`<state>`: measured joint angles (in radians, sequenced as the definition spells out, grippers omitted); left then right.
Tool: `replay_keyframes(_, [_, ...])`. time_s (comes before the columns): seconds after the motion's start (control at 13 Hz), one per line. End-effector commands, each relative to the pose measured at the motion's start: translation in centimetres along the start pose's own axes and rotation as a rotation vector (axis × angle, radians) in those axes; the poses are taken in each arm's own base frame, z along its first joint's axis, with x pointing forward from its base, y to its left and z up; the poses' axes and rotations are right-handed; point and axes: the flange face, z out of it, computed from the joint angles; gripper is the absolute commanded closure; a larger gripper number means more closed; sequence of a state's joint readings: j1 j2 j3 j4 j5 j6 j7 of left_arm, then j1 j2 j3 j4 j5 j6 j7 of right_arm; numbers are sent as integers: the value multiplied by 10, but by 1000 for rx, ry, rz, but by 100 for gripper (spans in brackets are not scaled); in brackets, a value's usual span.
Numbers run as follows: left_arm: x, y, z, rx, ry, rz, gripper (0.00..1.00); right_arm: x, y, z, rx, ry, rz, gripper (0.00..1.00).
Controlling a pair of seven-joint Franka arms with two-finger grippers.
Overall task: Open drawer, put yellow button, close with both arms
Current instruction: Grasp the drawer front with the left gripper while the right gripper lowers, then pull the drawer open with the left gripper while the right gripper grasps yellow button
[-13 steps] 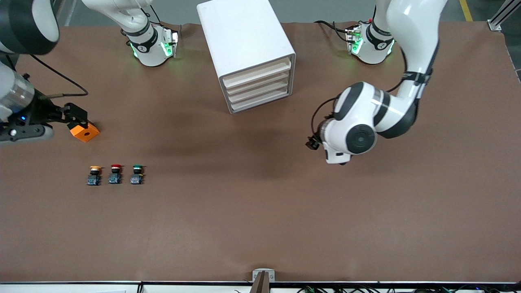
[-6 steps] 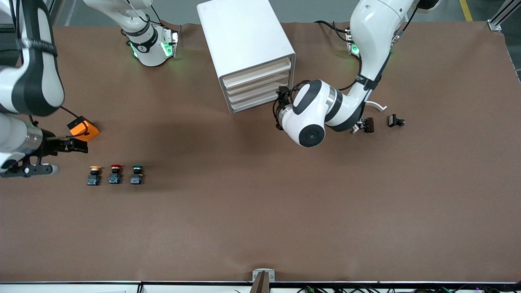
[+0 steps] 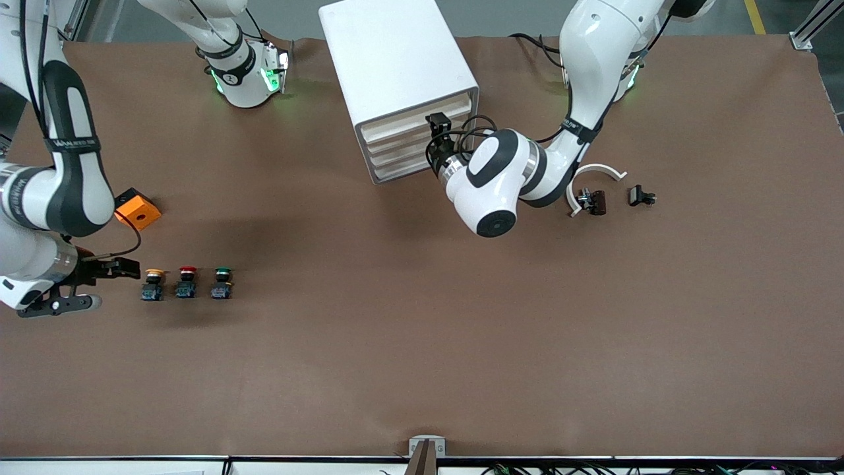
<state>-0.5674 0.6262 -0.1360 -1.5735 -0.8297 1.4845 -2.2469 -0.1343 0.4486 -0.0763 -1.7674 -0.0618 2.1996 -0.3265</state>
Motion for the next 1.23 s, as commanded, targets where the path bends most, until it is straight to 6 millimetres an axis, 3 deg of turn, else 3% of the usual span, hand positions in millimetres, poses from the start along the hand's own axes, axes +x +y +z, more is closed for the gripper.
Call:
replay_keyframes(0.0, [-10, 1, 21, 50, 23, -33, 39, -17, -3, 33, -17, 64, -11, 0])
replay_keyframes(0.23, [-13, -1, 33, 91, 34, -69, 51, -19, 5, 81, -28, 95, -8, 0])
replay_keyframes(0.31, [-13, -1, 33, 92, 33, -71, 68, -19, 8, 91, -33, 102, -37, 0])
replay_keyframes(0.38, [-13, 0, 32, 89, 32, -70, 97, -22, 15, 101, -33, 101, -62, 0])
replay_keyframes(0.62, [-5, 13, 23, 79, 27, -90, 100, -25, 17, 123, -20, 85, -54, 0])
replay_keyframes(0.69, [-6, 18, 10, 60, 11, -85, 100, -24, 17, 127, -21, 88, -53, 0])
replay_keyframes(0.92, [9, 39, -48, 22, -79, -97, 100, -24, 15, 140, -13, 76, -52, 34])
replay_keyframes(1.15, [21, 59, -97, -9, -162, -89, 100, -22, 10, 140, -12, 76, -61, 71])
